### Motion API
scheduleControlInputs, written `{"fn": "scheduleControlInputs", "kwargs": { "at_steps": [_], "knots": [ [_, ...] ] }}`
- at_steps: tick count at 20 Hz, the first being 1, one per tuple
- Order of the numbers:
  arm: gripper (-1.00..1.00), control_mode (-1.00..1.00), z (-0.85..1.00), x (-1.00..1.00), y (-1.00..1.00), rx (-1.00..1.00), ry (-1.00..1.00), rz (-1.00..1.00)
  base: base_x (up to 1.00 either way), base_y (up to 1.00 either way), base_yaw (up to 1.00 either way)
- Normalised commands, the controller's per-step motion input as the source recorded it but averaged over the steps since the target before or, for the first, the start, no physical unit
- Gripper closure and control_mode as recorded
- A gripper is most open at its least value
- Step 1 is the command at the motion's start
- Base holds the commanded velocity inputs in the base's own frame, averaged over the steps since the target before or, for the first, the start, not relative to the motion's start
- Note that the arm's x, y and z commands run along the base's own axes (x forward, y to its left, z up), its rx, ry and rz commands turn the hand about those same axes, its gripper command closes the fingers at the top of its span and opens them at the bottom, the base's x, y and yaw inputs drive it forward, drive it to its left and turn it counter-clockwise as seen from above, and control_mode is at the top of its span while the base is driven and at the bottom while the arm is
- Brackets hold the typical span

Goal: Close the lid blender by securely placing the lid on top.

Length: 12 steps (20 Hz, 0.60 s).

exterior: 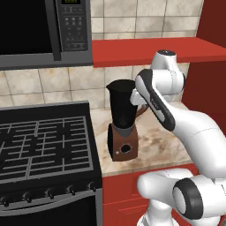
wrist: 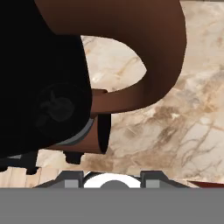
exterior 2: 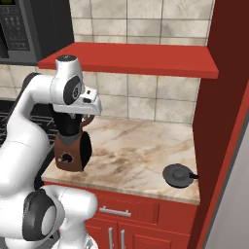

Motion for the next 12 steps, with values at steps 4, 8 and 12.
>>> {"fn": "scheduleControlInputs", "kwargs": {
  "at_steps": [4,8,12],
  "knots": [
    [-1.00,-1.00,-0.03,-0.08,0.13,0.00,0.02,0.00,0.00,0.00,0.00],
    [-1.00,-1.00,-0.10,-0.52,-0.04,-0.07,-0.18,-0.05,0.00,0.00,0.00],
    [-1.00,-1.00,-0.13,-1.00,-0.63,0.05,-0.07,-0.40,0.00,0.00,0.00]
  ]
}}
